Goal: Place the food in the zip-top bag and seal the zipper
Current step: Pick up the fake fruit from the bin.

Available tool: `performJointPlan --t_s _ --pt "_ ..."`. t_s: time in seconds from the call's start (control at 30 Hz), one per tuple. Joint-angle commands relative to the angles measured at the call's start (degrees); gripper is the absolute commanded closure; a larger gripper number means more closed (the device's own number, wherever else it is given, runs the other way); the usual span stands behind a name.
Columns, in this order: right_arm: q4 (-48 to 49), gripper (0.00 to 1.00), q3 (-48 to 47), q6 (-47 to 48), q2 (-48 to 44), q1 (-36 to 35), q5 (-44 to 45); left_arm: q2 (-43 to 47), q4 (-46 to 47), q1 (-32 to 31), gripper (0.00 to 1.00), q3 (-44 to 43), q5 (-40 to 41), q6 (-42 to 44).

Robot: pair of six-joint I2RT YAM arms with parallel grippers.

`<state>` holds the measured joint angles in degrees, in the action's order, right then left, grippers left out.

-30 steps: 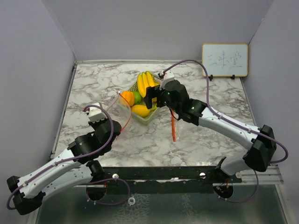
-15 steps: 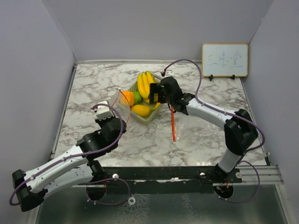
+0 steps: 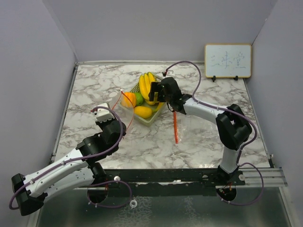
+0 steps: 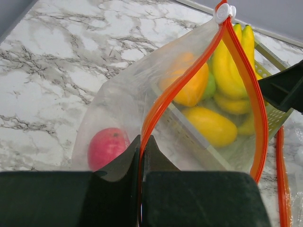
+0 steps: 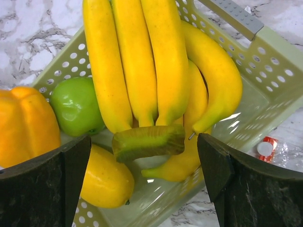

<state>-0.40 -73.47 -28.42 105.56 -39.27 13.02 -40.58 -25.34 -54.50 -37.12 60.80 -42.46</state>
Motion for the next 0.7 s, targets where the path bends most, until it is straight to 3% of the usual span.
performJointPlan --t_s 0.0,0.27,0.37,0.5,0.67 --pt "4.06 0.08 -2.0 -2.2 3.01 0.11 0.34 1.23 -0.62 0.1 1.0 -1.43 -0.14 0.68" --pt "8.31 0.15 -0.29 -3.48 5.54 0.07 2.56 2.29 -0.91 0.1 1.0 -1.79 -0.55 1.48" --pt "9.35 0.29 -0.72 -2.83 6.44 0.11 2.47 2.39 -1.05 0.1 1.0 -1.79 -0.62 1.63" --pt "8.7 0.56 -0.67 -2.62 5.79 0.07 4.0 2.38 -1.65 0.1 1.0 -2.06 -0.66 1.74" --pt "9.93 0.68 1.55 -0.13 0.83 0.09 5.08 2.42 -2.3 0.09 1.0 -2.11 -0.21 1.84"
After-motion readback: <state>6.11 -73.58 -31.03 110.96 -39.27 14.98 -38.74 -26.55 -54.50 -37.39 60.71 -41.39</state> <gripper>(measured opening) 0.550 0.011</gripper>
